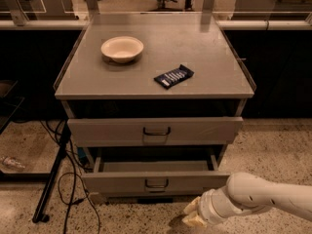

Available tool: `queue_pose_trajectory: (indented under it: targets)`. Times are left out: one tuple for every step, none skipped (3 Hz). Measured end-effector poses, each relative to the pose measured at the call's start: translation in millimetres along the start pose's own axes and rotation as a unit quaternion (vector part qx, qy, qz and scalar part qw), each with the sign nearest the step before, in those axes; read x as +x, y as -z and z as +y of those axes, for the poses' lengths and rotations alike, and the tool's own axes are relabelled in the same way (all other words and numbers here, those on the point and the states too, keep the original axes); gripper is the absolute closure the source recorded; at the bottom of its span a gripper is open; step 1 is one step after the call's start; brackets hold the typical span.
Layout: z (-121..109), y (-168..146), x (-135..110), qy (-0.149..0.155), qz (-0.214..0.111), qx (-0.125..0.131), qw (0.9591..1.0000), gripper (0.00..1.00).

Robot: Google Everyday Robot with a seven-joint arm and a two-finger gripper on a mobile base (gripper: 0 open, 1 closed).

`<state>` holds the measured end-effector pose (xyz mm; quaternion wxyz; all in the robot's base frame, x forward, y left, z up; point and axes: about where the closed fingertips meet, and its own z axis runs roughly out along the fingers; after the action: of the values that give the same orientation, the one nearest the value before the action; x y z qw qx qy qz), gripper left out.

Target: Close middle drawer

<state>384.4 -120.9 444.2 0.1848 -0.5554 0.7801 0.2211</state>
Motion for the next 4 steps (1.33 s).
queue_pose_trajectory:
  targets:
    - [-30.1,2.1,3.6,-0.015,0.015,0.017,0.9996,0.87]
    - [-49.1,3.4,10.6,-0.024,0.033,0.035,0.9985,1.00]
    - [-69.4,-17.8,18.1,-0.030,0.048,0.049,0.9972,1.00]
    - [-69.4,-18.3,17.8,-0.030,0.048,0.049,0.9972,1.00]
